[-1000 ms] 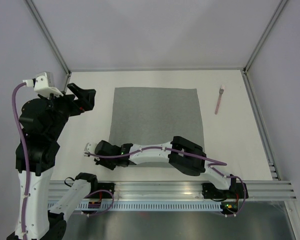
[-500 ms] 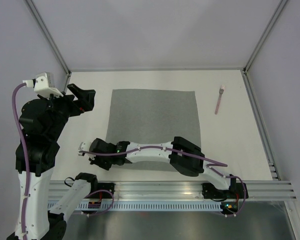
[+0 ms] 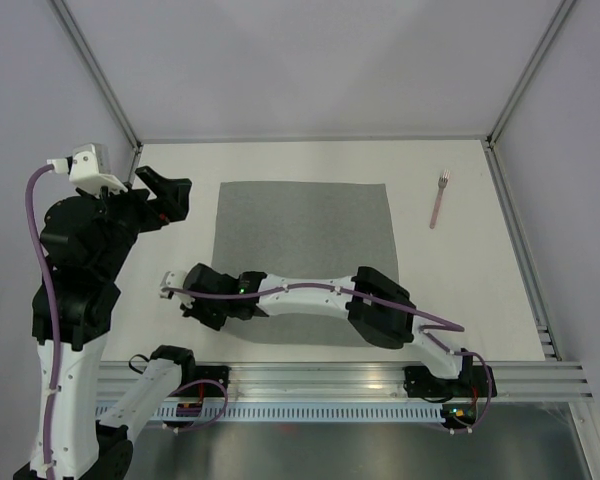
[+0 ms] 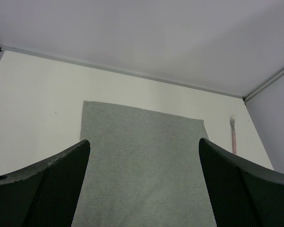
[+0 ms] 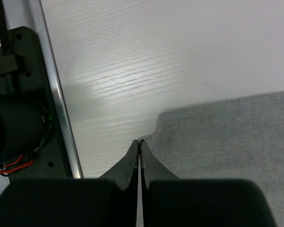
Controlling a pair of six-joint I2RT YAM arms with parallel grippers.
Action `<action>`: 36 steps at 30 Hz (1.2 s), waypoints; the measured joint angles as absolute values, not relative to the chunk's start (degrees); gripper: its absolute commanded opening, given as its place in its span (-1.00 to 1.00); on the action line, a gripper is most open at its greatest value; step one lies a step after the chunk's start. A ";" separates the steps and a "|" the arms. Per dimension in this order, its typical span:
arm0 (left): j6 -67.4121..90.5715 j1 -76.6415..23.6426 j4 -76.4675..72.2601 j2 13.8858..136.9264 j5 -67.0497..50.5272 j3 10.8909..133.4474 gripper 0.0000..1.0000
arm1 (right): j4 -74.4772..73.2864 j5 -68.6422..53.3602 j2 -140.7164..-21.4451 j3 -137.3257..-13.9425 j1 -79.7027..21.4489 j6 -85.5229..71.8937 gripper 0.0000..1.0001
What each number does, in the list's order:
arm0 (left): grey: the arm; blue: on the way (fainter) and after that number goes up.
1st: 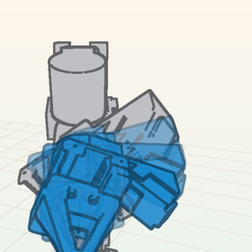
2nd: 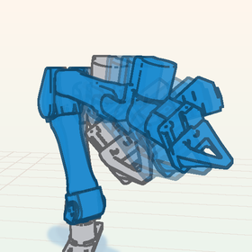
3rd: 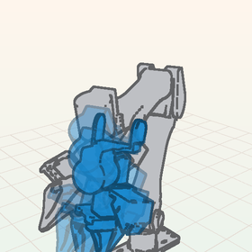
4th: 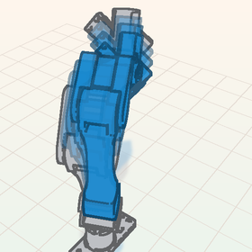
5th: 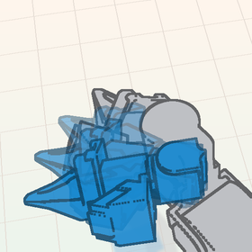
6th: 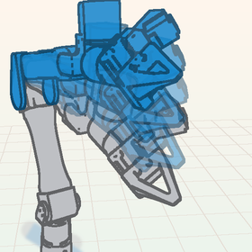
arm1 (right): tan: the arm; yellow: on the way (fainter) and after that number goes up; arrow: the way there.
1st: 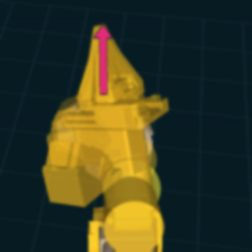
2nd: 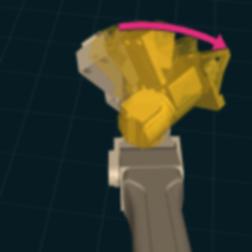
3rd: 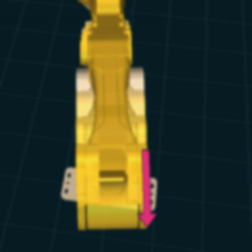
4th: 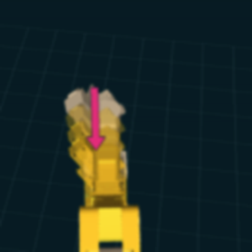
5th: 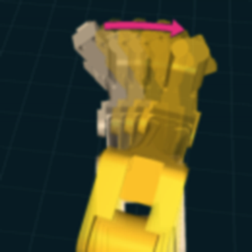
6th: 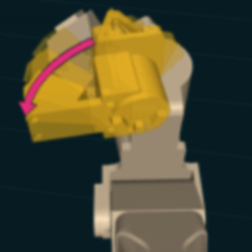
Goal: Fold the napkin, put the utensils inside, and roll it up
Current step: Fold the napkin
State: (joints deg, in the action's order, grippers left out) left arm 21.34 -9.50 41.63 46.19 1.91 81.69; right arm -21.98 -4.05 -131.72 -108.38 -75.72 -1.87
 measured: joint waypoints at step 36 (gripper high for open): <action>20.03 -9.50 33.95 46.68 -0.71 70.39 0.99 | -16.73 3.92 -111.92 -87.88 -36.03 5.50 -0.99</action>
